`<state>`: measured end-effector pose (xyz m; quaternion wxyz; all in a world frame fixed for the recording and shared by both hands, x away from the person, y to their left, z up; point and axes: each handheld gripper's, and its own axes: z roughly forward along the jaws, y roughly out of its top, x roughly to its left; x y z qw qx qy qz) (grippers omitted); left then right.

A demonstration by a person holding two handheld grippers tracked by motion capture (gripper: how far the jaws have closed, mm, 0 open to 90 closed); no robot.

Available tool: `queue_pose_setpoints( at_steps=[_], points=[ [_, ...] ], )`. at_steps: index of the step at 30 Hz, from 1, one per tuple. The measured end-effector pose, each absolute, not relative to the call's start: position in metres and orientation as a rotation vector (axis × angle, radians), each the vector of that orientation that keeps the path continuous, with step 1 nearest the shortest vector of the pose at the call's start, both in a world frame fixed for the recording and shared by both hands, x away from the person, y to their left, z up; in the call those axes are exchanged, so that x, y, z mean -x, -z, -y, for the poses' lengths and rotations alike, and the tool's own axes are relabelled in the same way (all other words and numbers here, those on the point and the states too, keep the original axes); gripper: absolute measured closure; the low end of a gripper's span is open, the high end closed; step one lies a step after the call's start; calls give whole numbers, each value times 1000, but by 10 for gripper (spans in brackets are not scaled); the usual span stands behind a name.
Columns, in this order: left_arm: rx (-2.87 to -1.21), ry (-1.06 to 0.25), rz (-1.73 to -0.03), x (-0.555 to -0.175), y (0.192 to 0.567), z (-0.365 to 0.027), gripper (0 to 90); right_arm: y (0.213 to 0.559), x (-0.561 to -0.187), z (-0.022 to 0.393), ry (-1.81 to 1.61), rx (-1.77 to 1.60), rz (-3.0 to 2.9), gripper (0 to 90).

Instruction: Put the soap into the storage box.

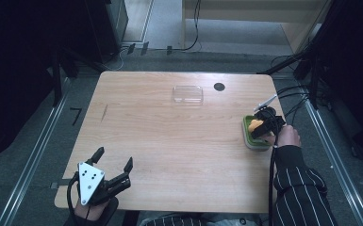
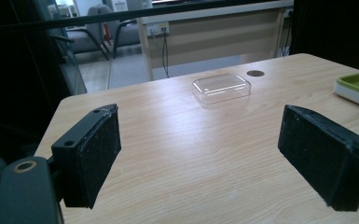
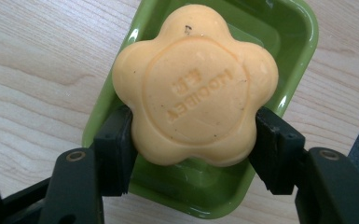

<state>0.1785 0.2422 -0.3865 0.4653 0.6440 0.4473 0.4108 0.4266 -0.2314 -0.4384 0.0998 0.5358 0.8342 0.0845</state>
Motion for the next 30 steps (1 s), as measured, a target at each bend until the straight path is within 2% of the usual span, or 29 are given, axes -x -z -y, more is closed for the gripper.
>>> queue_pose_setpoints(
  at_steps=[30],
  points=[
    [-1586, -1010, -1096, -179, 387, -242, 137, 450, -433, 233, -204, -1703, -2457, 394]
  ],
)
